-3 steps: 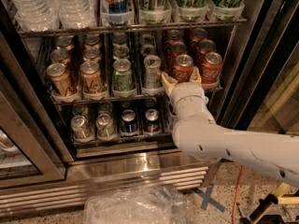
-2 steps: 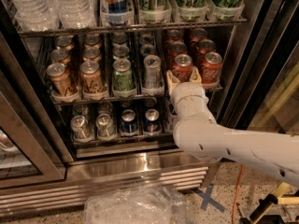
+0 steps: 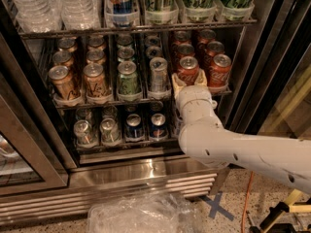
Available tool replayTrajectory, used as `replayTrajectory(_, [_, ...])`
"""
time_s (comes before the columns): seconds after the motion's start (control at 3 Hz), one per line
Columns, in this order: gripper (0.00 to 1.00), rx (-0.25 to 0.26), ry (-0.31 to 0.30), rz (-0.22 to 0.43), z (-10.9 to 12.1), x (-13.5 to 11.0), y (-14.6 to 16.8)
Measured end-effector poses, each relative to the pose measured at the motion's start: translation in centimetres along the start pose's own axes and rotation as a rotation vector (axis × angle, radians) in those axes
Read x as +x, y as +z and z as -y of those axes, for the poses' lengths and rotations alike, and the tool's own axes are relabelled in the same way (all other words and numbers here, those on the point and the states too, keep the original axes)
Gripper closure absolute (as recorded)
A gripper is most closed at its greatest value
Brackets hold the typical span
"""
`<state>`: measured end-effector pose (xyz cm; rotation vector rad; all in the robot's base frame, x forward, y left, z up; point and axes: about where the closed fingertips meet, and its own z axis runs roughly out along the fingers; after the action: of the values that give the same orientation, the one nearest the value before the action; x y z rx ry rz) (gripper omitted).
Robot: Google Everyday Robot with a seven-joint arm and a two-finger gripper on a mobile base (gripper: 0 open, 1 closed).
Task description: Pick coke can from middle shelf of fridge
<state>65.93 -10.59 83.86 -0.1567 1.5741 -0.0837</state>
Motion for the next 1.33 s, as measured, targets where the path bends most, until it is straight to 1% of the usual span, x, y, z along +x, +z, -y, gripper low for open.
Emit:
replayTrajectory(0.33, [1.0, -0.001, -0.004, -0.001, -0.1, 0.1, 0.0])
replayTrajectory(0.67, [1.0, -0.003, -0.006, -0.001, -0.1, 0.1, 0.0])
replayTrajectory(1.0, [1.0, -0.003, -0.004, 0.019, 0.2, -0.8, -0.4])
replayTrajectory(1.33, [1.0, -0.002, 0.001, 0.056, 0.7, -2.4, -1.1])
